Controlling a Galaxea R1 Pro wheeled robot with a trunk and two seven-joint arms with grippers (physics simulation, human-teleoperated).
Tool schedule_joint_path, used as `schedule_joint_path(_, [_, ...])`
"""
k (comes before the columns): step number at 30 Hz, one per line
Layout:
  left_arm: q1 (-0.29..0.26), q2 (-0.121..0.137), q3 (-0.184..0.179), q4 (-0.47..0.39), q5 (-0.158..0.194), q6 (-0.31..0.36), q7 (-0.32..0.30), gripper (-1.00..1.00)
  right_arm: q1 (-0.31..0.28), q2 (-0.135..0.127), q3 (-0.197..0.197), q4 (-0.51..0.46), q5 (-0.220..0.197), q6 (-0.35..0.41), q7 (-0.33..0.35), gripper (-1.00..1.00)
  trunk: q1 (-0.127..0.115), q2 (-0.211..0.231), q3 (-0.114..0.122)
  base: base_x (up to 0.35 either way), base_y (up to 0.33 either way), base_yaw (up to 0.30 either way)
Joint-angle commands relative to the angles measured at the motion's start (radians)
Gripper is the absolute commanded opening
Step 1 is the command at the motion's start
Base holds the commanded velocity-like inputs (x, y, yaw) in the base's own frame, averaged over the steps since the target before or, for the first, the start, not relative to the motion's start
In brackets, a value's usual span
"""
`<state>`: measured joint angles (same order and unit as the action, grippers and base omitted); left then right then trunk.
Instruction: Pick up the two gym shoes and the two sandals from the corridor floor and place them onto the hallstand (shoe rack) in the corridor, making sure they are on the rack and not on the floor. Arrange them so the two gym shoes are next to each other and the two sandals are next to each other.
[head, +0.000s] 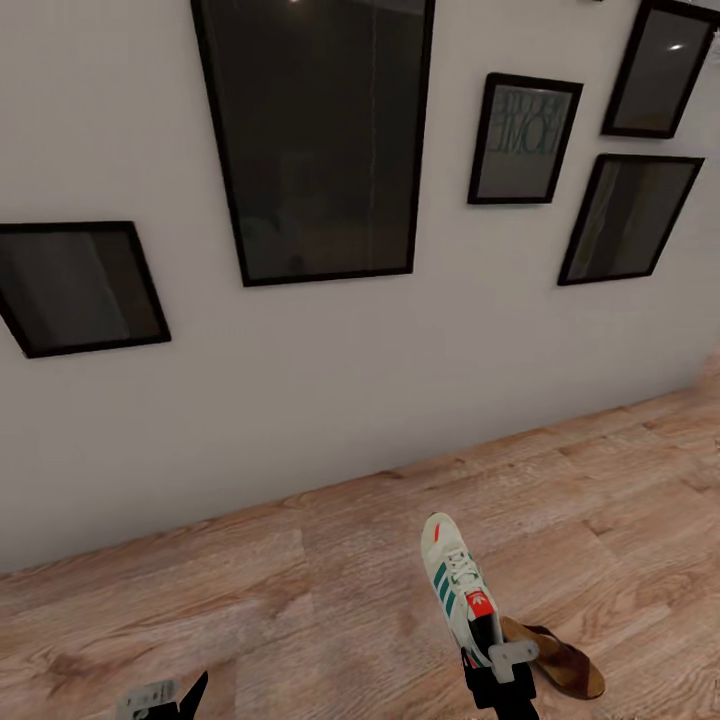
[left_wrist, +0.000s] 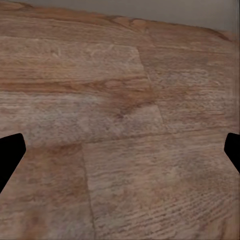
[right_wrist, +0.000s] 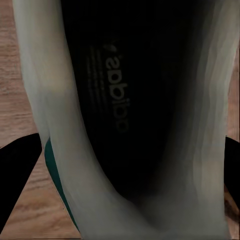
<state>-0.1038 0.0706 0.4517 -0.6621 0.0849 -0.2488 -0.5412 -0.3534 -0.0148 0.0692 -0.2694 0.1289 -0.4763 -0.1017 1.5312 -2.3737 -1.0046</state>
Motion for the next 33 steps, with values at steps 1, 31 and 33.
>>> schedule_joint_path(1, [0.000,0.000,0.002,0.001,0.009,0.002,-0.008,1.00,-0.001,-0.001,0.007,0.001,0.008,-0.001,-0.010,-1.00,0.000,0.000,-0.001,0.000,0.000,-0.267])
schedule_joint_path(31, [0.000,-0.001,0.012,0.092,0.012,-0.195,0.107,1.00,-0.001,-0.005,0.005,0.000,-0.089,-0.002,-0.012,-1.00,0.000,0.000,-0.001,0.000,0.000,-0.272])
schedule_joint_path(33, [0.000,-0.001,0.008,0.094,0.011,-0.199,0.152,1.00,-0.001,-0.006,0.005,-0.001,-0.147,-0.002,-0.012,-1.00,0.000,0.000,-0.001,0.000,0.000,-0.297])
